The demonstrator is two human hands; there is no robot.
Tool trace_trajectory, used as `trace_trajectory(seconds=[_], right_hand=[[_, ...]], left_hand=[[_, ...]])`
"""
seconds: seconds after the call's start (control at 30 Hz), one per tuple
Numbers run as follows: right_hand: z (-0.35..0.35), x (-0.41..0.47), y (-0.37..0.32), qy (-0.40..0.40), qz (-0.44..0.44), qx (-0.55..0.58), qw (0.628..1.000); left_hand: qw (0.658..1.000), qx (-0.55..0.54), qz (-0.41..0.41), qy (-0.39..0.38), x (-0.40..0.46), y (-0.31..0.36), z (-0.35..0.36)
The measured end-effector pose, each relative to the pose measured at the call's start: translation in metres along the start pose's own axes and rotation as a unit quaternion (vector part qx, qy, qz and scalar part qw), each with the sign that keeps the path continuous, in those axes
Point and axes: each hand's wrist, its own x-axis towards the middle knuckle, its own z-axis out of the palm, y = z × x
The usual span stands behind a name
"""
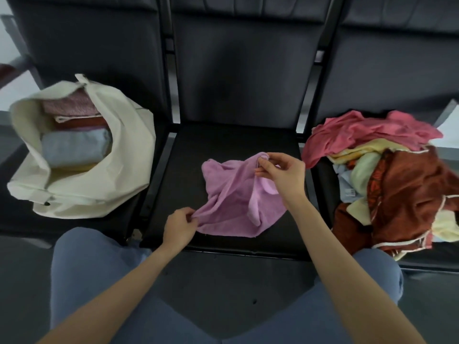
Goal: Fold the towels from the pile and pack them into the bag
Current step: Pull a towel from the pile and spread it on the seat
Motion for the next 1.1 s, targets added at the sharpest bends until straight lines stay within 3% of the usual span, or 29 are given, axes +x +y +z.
trace_trajectory(seconds=[0.13, 0.33, 0.63, 0.77, 0.93, 1.0, 1.1], right_hand=[[-0.023, 0.002, -0.010, 0.072, -0.022, 0.021, 0.997], [-0.057, 0.000, -0.023, 0.131, -0.056, 0.064, 0.988], [-0.072, -0.011, -0.012, 0.101, -0.045, 0.033, 0.993], [-0.078, -0.017, -0.006, 0.107, -0.035, 0.038, 0.993], [-0.088, -0.023, -0.006, 0.119, -0.038, 0.047, 0.991], [-0.094, -0.023, -0.009, 0.133, -0.043, 0.047, 0.989], [-0.103, -0.023, -0.013, 0.164, -0.057, 0.072, 0.982]], left_hand=[[0.999, 0.014, 0.042, 0.007, 0.002, 0.000, -0.015], [0.995, 0.035, 0.040, 0.085, 0.004, -0.011, -0.048], [0.986, 0.041, 0.079, -0.143, -0.004, 0.040, 0.020], [0.972, 0.131, 0.152, -0.121, -0.013, 0.051, 0.053], [0.915, 0.261, 0.289, -0.104, -0.012, 0.040, 0.068], [0.922, 0.224, 0.303, -0.094, -0.009, 0.035, 0.065], [0.973, 0.095, 0.209, -0.032, -0.004, 0.034, 0.054]])
